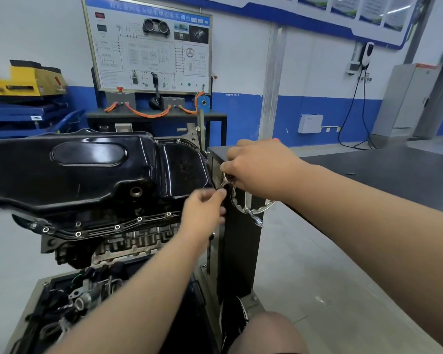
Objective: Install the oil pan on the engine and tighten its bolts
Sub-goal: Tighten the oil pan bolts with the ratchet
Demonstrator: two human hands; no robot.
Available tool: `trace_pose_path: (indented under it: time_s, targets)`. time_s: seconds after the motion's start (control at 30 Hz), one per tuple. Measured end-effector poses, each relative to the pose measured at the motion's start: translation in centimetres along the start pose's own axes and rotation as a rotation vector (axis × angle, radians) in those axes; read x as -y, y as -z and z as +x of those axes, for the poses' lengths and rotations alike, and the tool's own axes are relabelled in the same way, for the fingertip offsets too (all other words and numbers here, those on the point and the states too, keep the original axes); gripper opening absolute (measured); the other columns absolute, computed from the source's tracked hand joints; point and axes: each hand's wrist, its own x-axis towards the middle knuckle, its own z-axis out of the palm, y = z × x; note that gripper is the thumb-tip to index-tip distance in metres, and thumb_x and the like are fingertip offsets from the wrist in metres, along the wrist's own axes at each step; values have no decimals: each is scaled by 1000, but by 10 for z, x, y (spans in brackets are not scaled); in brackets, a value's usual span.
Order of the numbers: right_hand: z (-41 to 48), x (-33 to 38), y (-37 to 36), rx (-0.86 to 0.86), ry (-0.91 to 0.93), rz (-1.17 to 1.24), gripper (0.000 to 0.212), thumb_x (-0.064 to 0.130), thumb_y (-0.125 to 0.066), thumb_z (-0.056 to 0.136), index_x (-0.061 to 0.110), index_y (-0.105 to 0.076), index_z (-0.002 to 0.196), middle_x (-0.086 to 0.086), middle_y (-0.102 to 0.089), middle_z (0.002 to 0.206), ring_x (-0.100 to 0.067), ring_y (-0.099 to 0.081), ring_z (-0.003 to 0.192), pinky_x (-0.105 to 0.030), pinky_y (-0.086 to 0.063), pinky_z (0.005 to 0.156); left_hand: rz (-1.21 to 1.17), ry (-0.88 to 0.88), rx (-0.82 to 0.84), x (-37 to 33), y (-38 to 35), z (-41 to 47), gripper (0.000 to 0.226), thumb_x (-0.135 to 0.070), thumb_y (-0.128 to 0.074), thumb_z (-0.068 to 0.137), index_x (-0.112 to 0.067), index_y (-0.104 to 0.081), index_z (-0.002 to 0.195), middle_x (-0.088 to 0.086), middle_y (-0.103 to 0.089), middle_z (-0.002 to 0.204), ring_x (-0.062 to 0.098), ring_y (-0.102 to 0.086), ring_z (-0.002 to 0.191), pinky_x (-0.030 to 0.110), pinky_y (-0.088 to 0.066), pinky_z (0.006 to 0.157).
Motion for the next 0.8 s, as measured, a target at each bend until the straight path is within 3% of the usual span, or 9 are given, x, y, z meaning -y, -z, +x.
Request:
trace_pose_path:
  time_s: [0.07, 0.1, 0.23, 0.3, 0.47, 0.57, 0.63, 0.7, 0.8]
  targets:
    - [3, -1, 1, 23, -45, 45, 18, 26, -51, 95, 18, -61, 108, 0, -52, 92, -20, -53, 87, -31, -42, 54, -540, 369, 99, 5, -16, -6, 35, -41, -51, 96, -7, -61, 99, 5, -65, 80, 18, -63, 71, 32, -52, 60]
    - [3, -2, 1, 32, -76, 71, 17, 28, -51, 94, 18, -61, 102, 1, -51, 85, -20, -54, 79, -30, -40, 52, -709, 429, 150, 4, -21, -5, 40, -43, -46, 97, -6, -61, 98, 6, -68, 78, 20, -66, 72, 34, -52, 61]
    - [-3, -2, -6, 36, -243, 130, 36, 43, -47, 93, 19, -47, 66, 2, -44, 64, -14, -43, 52, -24, -25, 43, -1061, 376, 236, -12, -33, 3, 33, -29, -40, 102, -5, -61, 92, 9, -72, 74, 19, -72, 69, 36, -55, 67]
    - [-8, 0, -10, 46, -368, 228, 48, 54, -41, 92, 20, -41, 59, 1, -44, 59, -13, -43, 49, -23, -24, 43, -1107, 373, 236, -15, -39, 0, 30, -21, -40, 102, -4, -60, 90, 10, -71, 74, 20, -71, 71, 36, -57, 67]
    - [-12, 5, -16, 116, -449, 318, 55, 63, -35, 90, 20, -53, 63, 1, -51, 59, -13, -49, 52, -24, -30, 44, -1123, 399, 214, -15, -48, -5, 32, -22, -41, 102, -4, -63, 87, 7, -71, 69, 19, -68, 69, 35, -54, 66]
    - [-12, -6, -13, 147, -280, 229, 43, 58, -42, 91, 20, -61, 84, 3, -56, 72, -14, -55, 64, -26, -38, 49, -1151, 402, 210, -12, -47, -4, 28, -21, -47, 100, -4, -61, 83, 6, -66, 62, 16, -67, 59, 34, -52, 77]
    - [-13, -15, -14, 74, -54, 64, 24, 40, -48, 94, 21, -59, 102, 3, -57, 90, -17, -55, 84, -31, -44, 61, -1165, 423, 193, -10, -50, -2, 26, -24, -52, 98, -5, -59, 81, 6, -65, 66, 16, -66, 68, 34, -53, 80]
    - [-13, -18, -17, 25, 98, -24, 20, 25, -51, 94, 23, -56, 113, 3, -55, 103, -19, -49, 99, -34, -46, 77, -1188, 431, 173, -8, -54, -1, 26, -27, -56, 96, -7, -60, 80, 6, -65, 70, 15, -64, 75, 32, -53, 82]
    - [-10, -15, -16, 18, 62, 66, 21, 37, -50, 94, 26, -56, 111, 6, -56, 96, -18, -51, 96, -32, -41, 71, -1228, 382, 167, -6, -56, -2, 31, -33, -54, 96, -9, -59, 75, 4, -63, 68, 14, -63, 71, 33, -51, 88]
